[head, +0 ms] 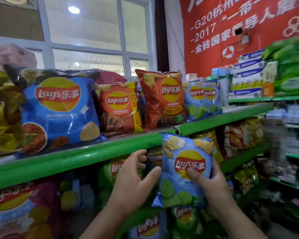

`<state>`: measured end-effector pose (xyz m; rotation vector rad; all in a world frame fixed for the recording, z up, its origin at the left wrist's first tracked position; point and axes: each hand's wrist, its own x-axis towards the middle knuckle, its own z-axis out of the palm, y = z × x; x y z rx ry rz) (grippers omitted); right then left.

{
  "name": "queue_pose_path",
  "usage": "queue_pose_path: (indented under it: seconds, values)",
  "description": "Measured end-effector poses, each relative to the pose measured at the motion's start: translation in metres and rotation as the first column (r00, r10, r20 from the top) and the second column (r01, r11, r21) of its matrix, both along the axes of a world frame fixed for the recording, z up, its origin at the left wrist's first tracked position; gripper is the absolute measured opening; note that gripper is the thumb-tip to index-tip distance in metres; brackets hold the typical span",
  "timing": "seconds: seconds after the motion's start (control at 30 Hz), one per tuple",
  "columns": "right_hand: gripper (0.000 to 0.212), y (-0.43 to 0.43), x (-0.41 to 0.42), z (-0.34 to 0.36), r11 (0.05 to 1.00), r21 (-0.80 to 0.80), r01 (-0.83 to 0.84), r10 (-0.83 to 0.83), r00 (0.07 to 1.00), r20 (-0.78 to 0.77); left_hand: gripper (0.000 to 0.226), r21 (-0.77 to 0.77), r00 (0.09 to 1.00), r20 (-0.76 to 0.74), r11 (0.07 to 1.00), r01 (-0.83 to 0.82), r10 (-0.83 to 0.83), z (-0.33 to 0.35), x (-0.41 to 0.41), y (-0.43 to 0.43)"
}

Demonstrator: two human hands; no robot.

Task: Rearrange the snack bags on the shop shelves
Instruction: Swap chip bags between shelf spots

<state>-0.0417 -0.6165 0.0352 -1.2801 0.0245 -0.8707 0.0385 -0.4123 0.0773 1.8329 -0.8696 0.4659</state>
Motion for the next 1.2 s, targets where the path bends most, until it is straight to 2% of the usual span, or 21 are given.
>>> queue_pose_path:
  seconds: [0.1, 0.23, 0.33, 0.47, 0.67, 0.8, 0.9, 1.03, 1.2]
  values:
    - [0.064, -0.044, -0.014, 0.01, 0.997, 0.008, 0.077, -0.077, 0.997, 0.007, 0.067, -0.003, 0.996, 0.089, 1.0, 0.014, -0.014, 0.01, -0.004, -0.042]
    - [0.041, -0.104, -0.021, 0.031, 0.984, 0.025, 0.177, -0.178, 0.984, 0.025, 0.063, -0.109, 0.972, 0.229, 0.994, -0.023, 0.048, 0.042, 0.006, -0.08]
    - [0.042, -0.14, -0.016, 0.052, 0.968, 0.012, 0.251, -0.251, 0.966, 0.061, 0.072, -0.184, 0.945, 0.305, 0.981, -0.061, 0.116, 0.07, 0.021, -0.106]
    - [0.043, -0.186, 0.001, 0.085, 0.956, -0.039, 0.292, -0.287, 0.952, 0.111, 0.087, -0.193, 0.948, 0.247, 0.969, -0.156, 0.202, 0.1, 0.041, -0.144]
    - [0.045, -0.286, 0.035, 0.146, 0.932, -0.128, 0.338, -0.316, 0.934, 0.167, 0.107, -0.18, 0.892, 0.173, 0.904, -0.388, 0.418, 0.119, 0.075, -0.181]
    - [0.047, -0.352, 0.07, 0.187, 0.943, -0.164, 0.288, -0.254, 0.946, 0.201, 0.12, -0.205, 0.829, 0.157, 0.839, -0.505, 0.537, 0.121, 0.091, -0.199]
    - [0.064, -0.38, 0.101, 0.204, 0.959, -0.223, 0.174, -0.141, 0.977, 0.157, 0.118, -0.217, 0.771, 0.192, 0.792, -0.571, 0.608, 0.123, 0.096, -0.207]
    - [0.047, -0.394, 0.139, 0.212, 0.96, -0.273, 0.066, -0.035, 0.992, 0.119, 0.116, -0.244, 0.732, 0.235, 0.767, -0.593, 0.64, 0.127, 0.096, -0.212]
    - [0.045, -0.396, 0.157, 0.207, 0.955, -0.298, -0.003, 0.042, 0.991, 0.124, 0.116, -0.287, 0.699, 0.279, 0.752, -0.594, 0.658, 0.129, 0.093, -0.211]
